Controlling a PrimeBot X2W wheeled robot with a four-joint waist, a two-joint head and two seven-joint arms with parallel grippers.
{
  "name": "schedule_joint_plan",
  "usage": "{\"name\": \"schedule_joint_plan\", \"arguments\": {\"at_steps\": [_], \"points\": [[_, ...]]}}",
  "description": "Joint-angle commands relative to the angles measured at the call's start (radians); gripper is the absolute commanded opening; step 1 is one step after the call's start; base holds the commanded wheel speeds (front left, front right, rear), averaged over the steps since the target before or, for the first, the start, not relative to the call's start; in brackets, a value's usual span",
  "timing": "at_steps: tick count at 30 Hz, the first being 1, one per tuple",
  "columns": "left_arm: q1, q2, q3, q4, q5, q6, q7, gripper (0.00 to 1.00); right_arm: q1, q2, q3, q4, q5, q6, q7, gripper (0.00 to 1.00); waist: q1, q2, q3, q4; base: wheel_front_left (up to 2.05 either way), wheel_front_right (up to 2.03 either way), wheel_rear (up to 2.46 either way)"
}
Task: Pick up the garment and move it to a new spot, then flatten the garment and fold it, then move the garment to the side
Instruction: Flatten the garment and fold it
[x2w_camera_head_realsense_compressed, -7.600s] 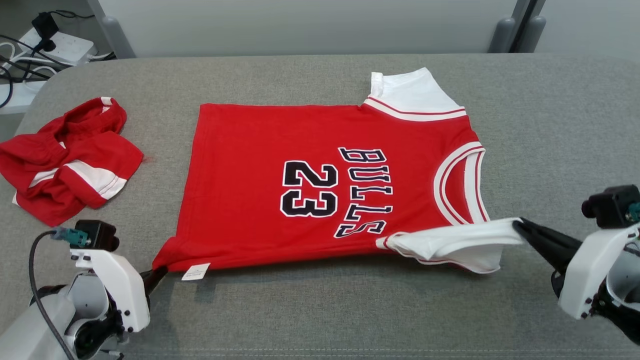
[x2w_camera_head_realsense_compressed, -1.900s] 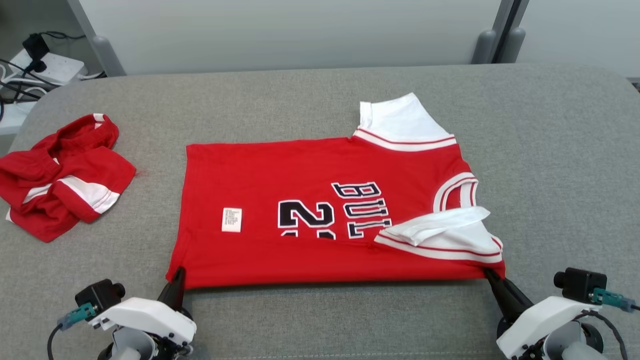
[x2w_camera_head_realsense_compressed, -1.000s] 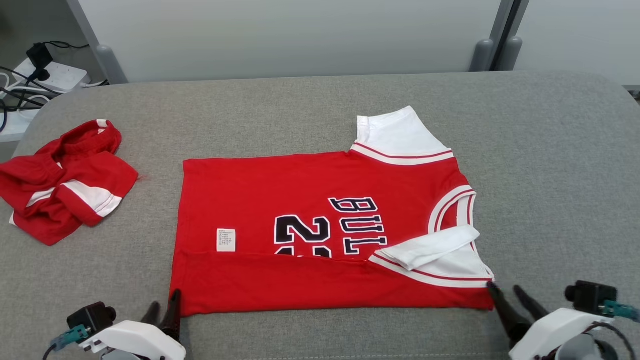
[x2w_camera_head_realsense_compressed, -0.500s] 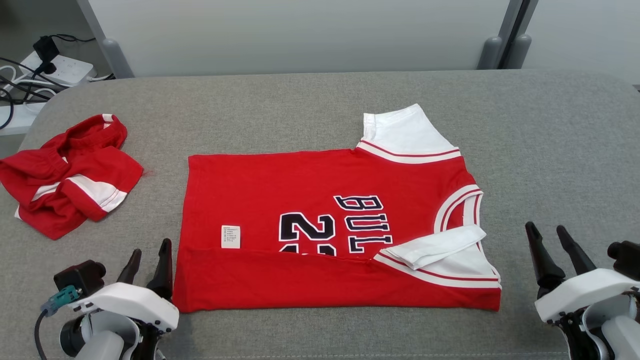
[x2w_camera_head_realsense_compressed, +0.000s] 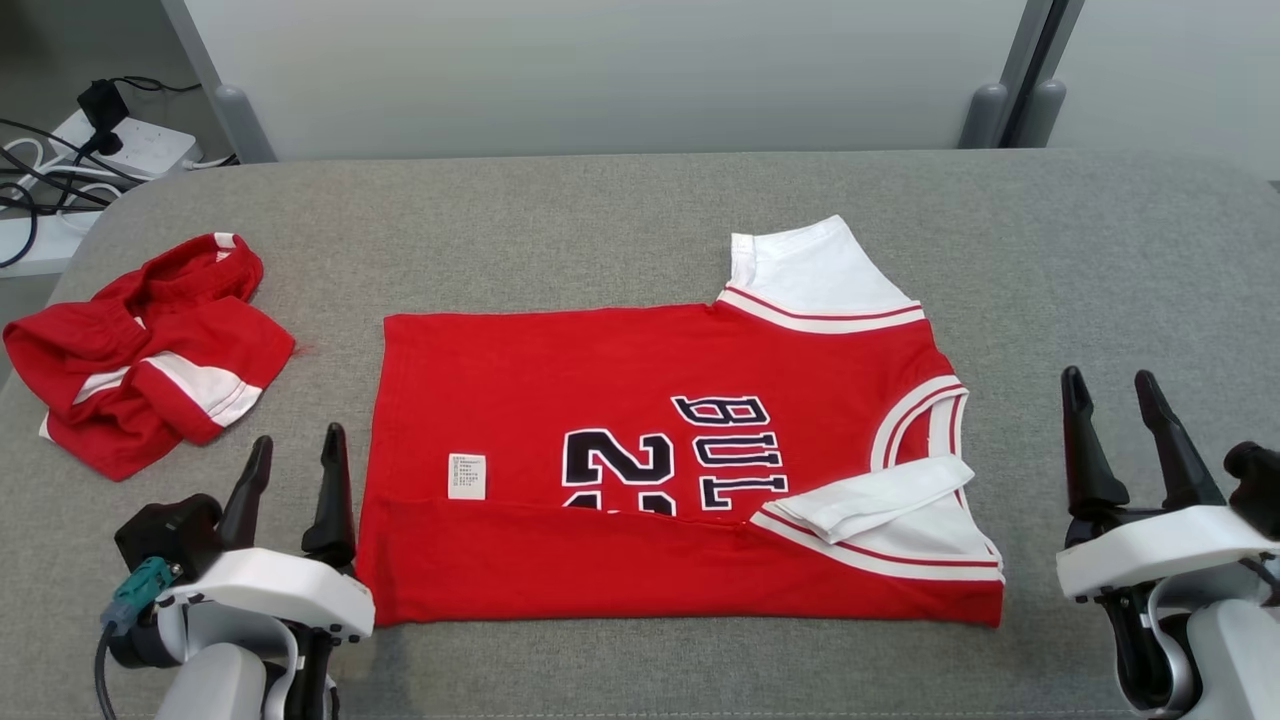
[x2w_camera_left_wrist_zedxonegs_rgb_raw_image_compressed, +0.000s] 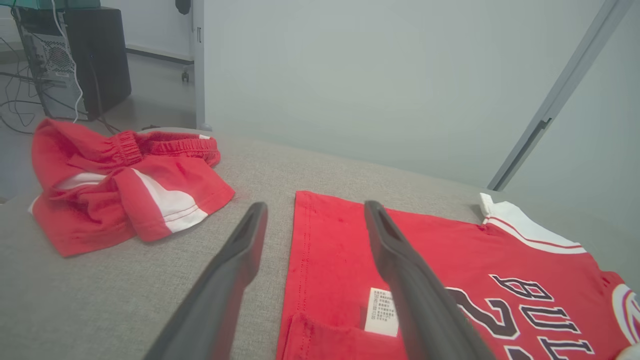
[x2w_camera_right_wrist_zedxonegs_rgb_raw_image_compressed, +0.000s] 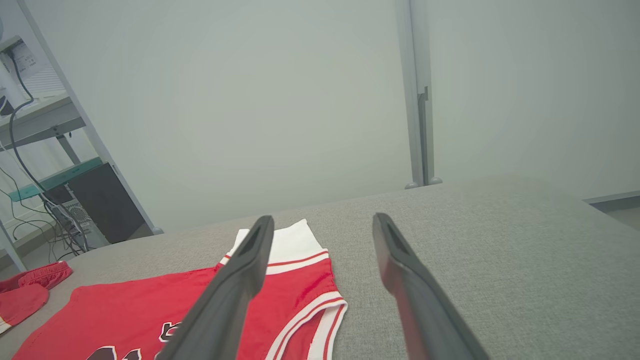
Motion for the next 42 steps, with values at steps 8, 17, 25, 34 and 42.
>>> {"name": "schedule_joint_plan", "arguments": {"at_steps": [8, 17, 25, 34, 42], "points": [[0.020, -0.027, 0.081, -0.045, 0.107, -0.017, -0.010, 1.00, 0.008, 0.018, 0.001, -0.047, -0.084, -0.003, -0.013, 1.00, 0.0000, 0.0000, 0.002, -0.003, 0.00, 0.00, 0.00], [-0.012, -0.060, 0.106, -0.006, 0.161, -0.053, -0.010, 1.00, -0.008, 0.040, -0.005, -0.038, -0.113, -0.003, -0.013, 1.00, 0.0000, 0.0000, 0.064, -0.013, 0.00, 0.00, 0.00], [-0.163, -0.021, 0.076, 0.101, 0.182, -0.087, -0.010, 1.00, -0.056, 0.050, 0.016, -0.044, -0.115, -0.003, -0.013, 1.00, 0.0000, 0.0000, 0.162, -0.032, 0.00, 0.00, 0.00], [-0.418, 0.104, -0.033, 0.243, 0.123, -0.105, 0.080, 1.00, -0.116, 0.065, 0.051, -0.057, -0.101, -0.003, -0.013, 1.00, 0.0000, 0.0000, 0.284, -0.069, 0.00, 0.00, 0.00], [-0.545, 0.258, -0.209, 0.244, -0.066, -0.106, 0.263, 1.00, -0.139, 0.075, 0.079, -0.061, -0.066, -0.003, -0.013, 1.00, 0.0000, 0.0000, 0.332, -0.099, 0.00, 0.00, 0.00]]}}
